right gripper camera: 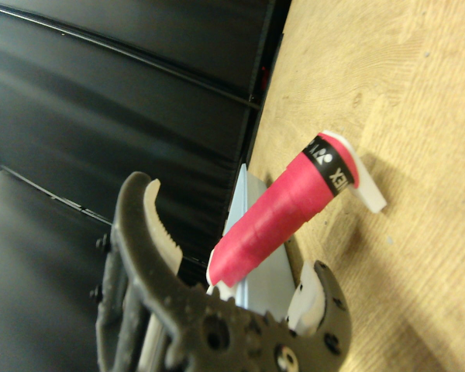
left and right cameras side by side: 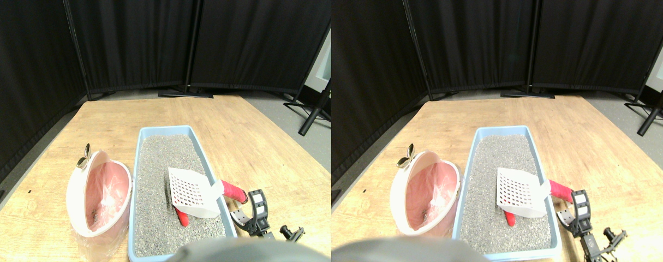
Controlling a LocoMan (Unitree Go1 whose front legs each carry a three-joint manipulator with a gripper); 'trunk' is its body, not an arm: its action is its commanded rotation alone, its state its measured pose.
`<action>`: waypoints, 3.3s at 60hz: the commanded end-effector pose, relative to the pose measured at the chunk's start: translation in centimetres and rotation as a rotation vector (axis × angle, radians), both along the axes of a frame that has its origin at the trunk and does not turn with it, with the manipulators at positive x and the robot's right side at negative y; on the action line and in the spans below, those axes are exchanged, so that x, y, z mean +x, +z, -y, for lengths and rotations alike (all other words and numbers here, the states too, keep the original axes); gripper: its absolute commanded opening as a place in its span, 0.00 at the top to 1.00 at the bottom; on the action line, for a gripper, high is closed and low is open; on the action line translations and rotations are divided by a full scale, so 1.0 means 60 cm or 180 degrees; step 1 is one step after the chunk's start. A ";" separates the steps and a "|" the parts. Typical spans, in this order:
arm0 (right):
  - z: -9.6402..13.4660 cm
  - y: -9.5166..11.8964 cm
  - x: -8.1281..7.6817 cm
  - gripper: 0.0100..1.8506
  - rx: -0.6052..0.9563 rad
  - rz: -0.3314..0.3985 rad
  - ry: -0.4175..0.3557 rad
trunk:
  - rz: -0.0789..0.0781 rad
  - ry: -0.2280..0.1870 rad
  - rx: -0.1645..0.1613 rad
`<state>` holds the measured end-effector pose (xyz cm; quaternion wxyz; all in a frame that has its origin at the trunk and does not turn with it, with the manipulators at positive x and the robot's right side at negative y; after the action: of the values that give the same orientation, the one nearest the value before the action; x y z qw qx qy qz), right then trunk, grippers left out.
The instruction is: Scoop (unimanual)
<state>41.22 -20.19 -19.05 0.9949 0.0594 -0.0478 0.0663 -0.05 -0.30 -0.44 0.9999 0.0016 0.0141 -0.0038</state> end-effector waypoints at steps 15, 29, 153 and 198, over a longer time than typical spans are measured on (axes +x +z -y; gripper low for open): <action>-0.005 0.016 0.022 0.48 0.0047 -0.0036 -0.0137 | 0.0013 0.0045 -0.0075; -0.005 0.002 0.038 0.48 0.0136 -0.0105 -0.0159 | 0.0005 0.0062 -0.0088; 0.002 0.054 0.093 0.98 -0.0492 0.0451 0.0263 | -0.0039 0.0102 -0.0145; 0.009 0.143 0.100 0.98 -0.1330 0.0595 0.0534 | -0.0065 0.0173 -0.0284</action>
<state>47.39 -20.77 -12.00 0.9721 -0.1432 -0.0890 0.1629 -0.33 -0.38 -0.41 0.9993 -0.0322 0.0143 0.0149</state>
